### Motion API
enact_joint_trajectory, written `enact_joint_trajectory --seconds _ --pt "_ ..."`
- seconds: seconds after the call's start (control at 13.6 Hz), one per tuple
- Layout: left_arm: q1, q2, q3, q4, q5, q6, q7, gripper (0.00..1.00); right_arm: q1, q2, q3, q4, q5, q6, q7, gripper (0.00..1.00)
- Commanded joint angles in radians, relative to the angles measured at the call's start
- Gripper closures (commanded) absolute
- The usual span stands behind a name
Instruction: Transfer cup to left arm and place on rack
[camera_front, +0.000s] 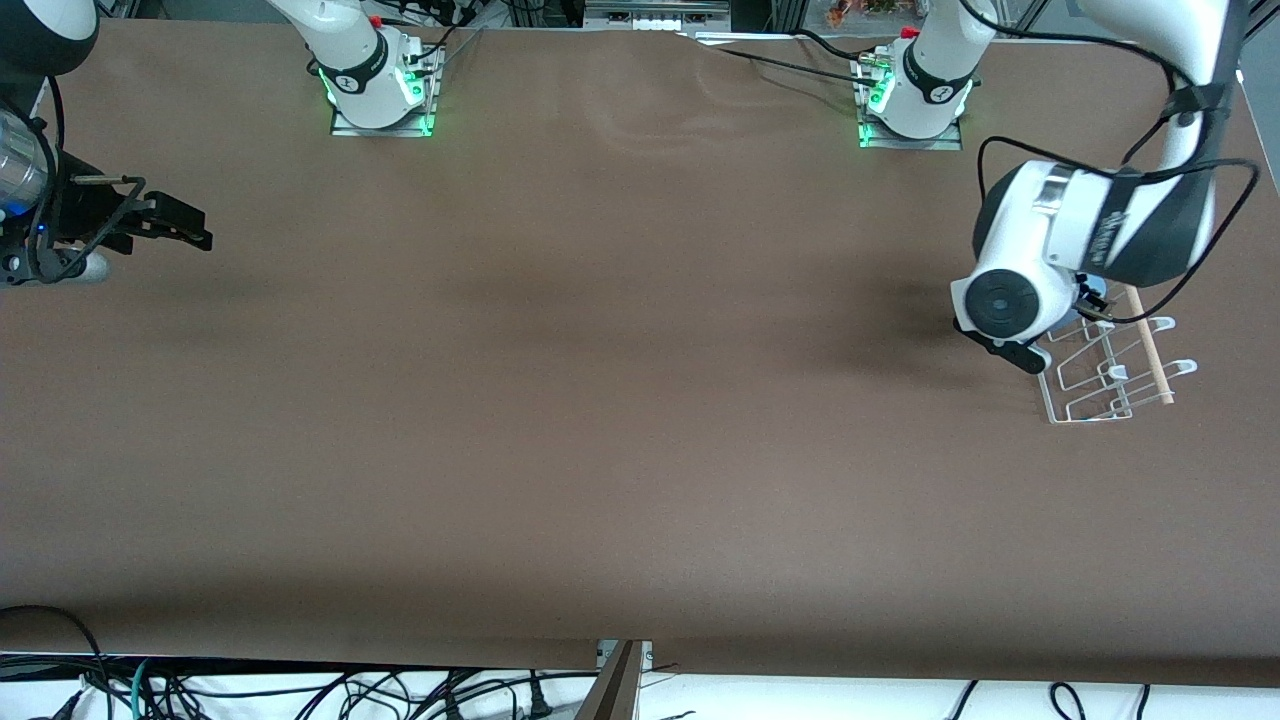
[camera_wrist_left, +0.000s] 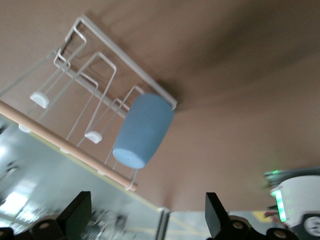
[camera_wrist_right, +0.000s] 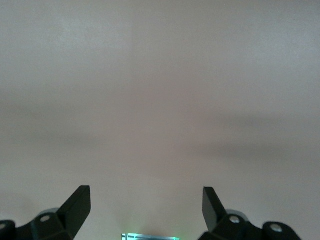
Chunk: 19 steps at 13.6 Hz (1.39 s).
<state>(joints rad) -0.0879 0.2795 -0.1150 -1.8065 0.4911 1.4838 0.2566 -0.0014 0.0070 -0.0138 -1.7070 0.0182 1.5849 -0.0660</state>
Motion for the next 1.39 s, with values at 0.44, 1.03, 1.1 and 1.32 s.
enact_joint_trajectory --seconds 0.44,1.03,1.1,1.32 --pt "0.003 0.006 0.0 0.447 -0.328 -0.039 -0.043 0.0 -0.002 0.008 0.02 0.05 0.006 -0.008 -0.02 0.01" --pt "0.062 -0.08 0.018 0.365 -0.411 0.153 -0.235 0.0 -0.002 0.007 0.025 0.06 0.005 -0.008 -0.021 0.01" --pt "0.062 -0.124 0.017 0.307 -0.413 0.173 -0.238 0.0 -0.002 0.007 0.025 0.06 0.005 -0.008 -0.021 0.01" --pt "0.066 -0.298 0.021 0.067 -0.413 0.315 -0.25 0.0 -0.002 0.007 0.025 0.06 0.005 -0.008 -0.02 0.01"
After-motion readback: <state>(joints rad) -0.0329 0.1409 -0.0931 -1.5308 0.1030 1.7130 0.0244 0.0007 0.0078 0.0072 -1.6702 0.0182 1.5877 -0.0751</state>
